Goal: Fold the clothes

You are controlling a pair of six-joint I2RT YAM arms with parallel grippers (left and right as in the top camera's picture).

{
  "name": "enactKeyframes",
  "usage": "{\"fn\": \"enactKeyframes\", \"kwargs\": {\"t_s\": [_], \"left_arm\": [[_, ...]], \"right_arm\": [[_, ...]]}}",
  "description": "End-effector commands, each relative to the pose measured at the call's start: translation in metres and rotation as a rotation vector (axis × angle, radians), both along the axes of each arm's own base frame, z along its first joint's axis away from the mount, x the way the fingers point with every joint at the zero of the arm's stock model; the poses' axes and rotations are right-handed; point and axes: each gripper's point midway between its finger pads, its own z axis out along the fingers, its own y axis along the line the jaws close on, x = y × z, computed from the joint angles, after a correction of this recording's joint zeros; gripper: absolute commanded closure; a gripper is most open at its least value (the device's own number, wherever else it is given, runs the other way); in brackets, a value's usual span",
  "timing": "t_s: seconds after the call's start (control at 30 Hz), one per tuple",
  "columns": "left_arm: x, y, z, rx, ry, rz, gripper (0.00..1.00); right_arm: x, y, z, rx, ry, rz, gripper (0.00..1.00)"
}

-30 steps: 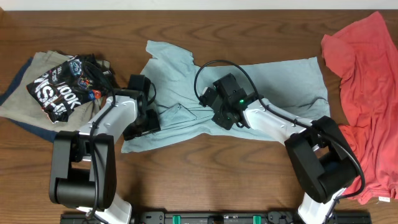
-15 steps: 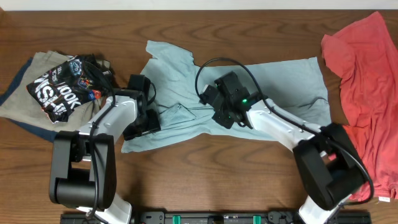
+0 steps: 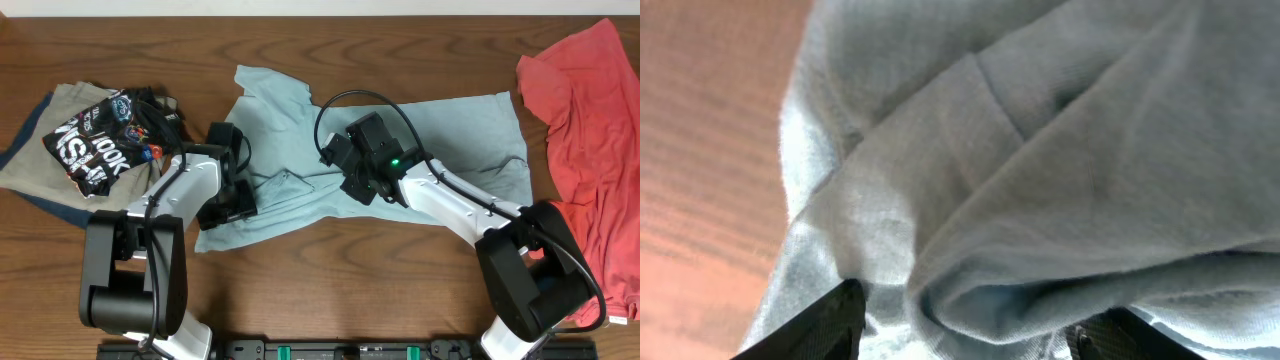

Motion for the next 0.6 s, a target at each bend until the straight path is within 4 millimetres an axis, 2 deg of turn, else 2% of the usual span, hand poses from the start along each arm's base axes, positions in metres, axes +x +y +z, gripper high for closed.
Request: {"fn": "enactKeyframes", "kwargs": {"t_s": [0.0,0.17,0.4,0.43,0.5,0.57], "left_arm": [[-0.023,0.025,-0.008,0.14,0.08,0.041,0.36],[-0.023,0.027,-0.008,0.149,0.077,0.042,0.36],[-0.022,0.026,-0.008,0.149,0.074,0.053,0.36],[-0.022,0.026,-0.008,0.15,0.075,0.053,0.36],[-0.022,0.026,-0.008,0.149,0.074,0.053,0.36],[-0.022,0.026,-0.008,0.149,0.074,0.053,0.36]], "right_arm": [[0.002,0.006,0.011,0.016,-0.022,-0.004,0.98],[-0.001,0.007,0.01,0.02,-0.014,0.003,0.91],[-0.003,0.011,0.01,0.034,-0.004,0.013,0.95],[-0.004,0.011,0.01,0.035,0.0,0.015,0.92],[-0.013,0.014,0.009,0.052,0.037,0.035,0.78],[-0.025,0.018,0.007,0.08,0.093,0.061,0.69]]}}
